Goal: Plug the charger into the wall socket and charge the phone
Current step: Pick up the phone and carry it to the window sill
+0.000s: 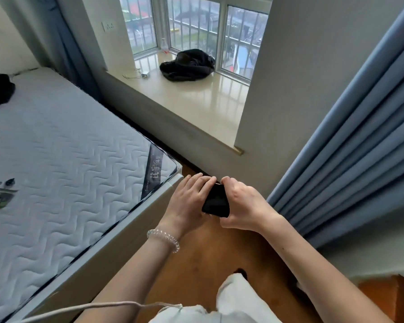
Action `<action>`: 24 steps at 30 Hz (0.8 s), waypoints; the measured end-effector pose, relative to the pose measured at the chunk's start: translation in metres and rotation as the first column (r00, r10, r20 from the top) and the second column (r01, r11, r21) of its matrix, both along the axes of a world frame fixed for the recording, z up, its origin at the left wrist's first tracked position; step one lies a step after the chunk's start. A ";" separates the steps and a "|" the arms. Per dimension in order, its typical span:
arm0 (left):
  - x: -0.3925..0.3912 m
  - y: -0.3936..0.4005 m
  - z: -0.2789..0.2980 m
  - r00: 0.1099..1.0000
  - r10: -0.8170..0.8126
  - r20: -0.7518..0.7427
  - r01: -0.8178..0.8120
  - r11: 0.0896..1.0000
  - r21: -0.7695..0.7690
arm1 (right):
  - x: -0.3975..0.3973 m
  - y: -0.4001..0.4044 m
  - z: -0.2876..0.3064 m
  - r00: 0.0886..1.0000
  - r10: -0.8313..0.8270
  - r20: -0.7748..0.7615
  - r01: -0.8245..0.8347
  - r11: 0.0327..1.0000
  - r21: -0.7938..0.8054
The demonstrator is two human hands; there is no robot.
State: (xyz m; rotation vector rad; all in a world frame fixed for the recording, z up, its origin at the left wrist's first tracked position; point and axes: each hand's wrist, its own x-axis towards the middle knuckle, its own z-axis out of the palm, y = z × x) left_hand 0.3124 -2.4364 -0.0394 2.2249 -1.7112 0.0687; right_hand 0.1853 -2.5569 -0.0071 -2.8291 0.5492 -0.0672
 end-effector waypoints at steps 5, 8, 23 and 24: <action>0.033 -0.031 -0.010 0.997 0.058 0.060 -0.054 0.996 -0.071 | 0.039 -0.036 -0.009 0.994 0.106 -0.011 -0.106 0.994 -0.001; 0.054 -0.060 -0.013 0.991 0.090 0.096 -0.084 0.994 -0.066 | 0.063 -0.070 -0.019 0.988 0.147 -0.050 -0.150 0.987 -0.063; 0.149 -0.218 -0.008 0.935 0.351 -0.048 -0.349 0.936 0.046 | 0.188 -0.267 -0.029 0.982 0.180 -0.056 -0.184 0.979 -0.081; 0.156 -0.221 -0.009 0.924 0.379 -0.051 -0.376 0.925 0.058 | 0.196 -0.275 -0.030 0.983 0.173 -0.057 -0.177 0.982 -0.069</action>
